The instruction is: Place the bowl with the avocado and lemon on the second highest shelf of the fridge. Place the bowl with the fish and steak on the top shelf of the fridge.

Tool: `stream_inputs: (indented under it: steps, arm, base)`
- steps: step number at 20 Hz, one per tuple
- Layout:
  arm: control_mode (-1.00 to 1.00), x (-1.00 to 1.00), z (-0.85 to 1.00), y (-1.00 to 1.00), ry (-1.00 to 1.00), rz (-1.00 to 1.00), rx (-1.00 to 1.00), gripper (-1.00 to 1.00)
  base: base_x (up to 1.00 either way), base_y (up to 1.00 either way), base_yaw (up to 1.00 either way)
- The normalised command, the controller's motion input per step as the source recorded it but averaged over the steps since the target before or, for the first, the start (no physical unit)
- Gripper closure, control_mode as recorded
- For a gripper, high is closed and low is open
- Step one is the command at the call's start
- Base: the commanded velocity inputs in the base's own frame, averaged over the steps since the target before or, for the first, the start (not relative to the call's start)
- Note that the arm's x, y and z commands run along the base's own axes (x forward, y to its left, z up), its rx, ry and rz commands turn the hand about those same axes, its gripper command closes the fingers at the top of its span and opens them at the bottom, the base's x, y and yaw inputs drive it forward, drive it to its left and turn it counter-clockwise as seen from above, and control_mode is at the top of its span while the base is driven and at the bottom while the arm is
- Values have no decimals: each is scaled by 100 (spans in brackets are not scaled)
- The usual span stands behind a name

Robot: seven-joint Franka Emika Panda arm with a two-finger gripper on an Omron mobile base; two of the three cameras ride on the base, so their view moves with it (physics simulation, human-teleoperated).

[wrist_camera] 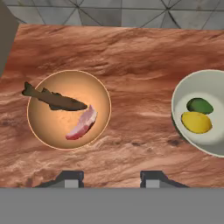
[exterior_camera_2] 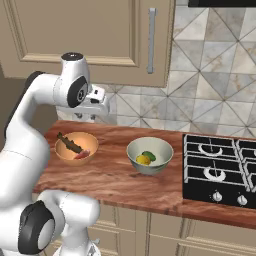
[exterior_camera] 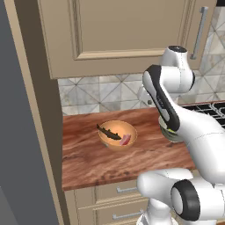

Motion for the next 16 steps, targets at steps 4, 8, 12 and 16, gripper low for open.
stream_inputs:
  steps: [4, 8, 12, 16]
  arm:
    - [-100, -51, -15, -62, 0, -22, 13, -100]
    - [-100, -49, -43, -100, 12, -46, 19, -100]
    - [-100, -24, -64, -100, 21, -47, 20, -100]
    - [-100, -11, -70, -100, 18, -45, 21, -100]
  base:
    - [0, 0, 0]
    - [0, 0, 0]
    - [0, 0, 0]
    - [0, 0, 0]
